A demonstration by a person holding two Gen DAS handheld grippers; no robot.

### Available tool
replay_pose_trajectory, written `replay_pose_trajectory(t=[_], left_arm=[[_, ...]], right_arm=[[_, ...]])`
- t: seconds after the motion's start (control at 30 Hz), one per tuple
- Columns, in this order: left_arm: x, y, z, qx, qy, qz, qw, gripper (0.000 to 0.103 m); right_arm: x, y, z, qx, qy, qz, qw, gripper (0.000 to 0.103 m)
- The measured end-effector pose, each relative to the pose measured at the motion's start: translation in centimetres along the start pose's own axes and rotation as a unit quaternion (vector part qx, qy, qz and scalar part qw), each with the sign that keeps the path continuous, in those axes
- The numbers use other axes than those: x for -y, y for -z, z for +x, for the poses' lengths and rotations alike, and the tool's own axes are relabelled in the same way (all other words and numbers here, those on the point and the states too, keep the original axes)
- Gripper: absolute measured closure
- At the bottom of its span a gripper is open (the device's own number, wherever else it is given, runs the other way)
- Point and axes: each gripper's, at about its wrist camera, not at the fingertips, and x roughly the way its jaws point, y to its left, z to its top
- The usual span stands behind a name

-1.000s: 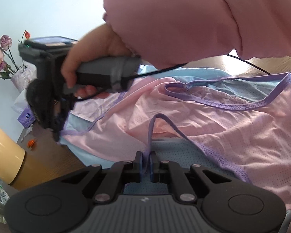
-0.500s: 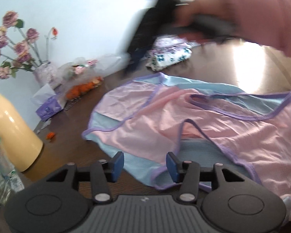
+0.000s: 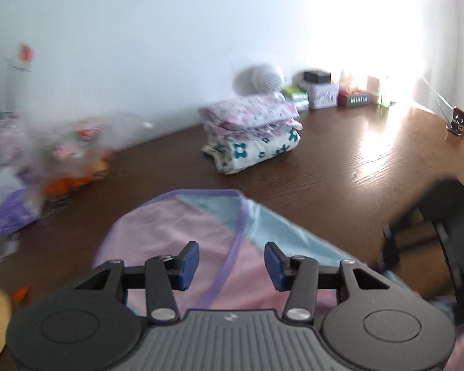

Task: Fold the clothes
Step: 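Pinch the garment edge with the right gripper while the left gripper holds the trim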

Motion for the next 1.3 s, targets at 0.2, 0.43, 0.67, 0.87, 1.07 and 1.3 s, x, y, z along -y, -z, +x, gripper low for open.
replay_pose_trajectory(t=[0.2,0.43,0.67,0.87,1.07,1.3], left_arm=[[-0.4,-3.9,9.1,-0.070,0.036,-0.004,0.9969,0.062],[-1.1,-5.4,14.3,-0.109,0.081,-0.016,0.9906,0.073],[-1.0,-5.5,15.4,-0.122,0.109,-0.027,0.9862,0.100],[-2.1,-6.0,14.7,-0.089,0.104,-0.075,0.9877,0.102],[-2.9,-6.4,15.4,-0.079,0.096,-0.113,0.9858,0.102],[-2.5,-6.0,16.5,-0.080,0.093,-0.119,0.9853,0.102]], right_arm=[[-0.1,0.7,0.5,0.001,0.006,-0.011,1.000,0.082],[0.2,0.7,0.8,-0.016,0.002,-0.024,1.000,0.082],[-0.3,0.0,1.3,-0.030,0.007,-0.047,0.998,0.101],[0.1,1.2,-0.8,-0.015,0.048,-0.019,0.999,0.101],[0.3,3.4,-2.0,-0.023,0.088,0.003,0.996,0.101],[0.4,5.0,-1.6,-0.027,0.101,0.004,0.994,0.101]])
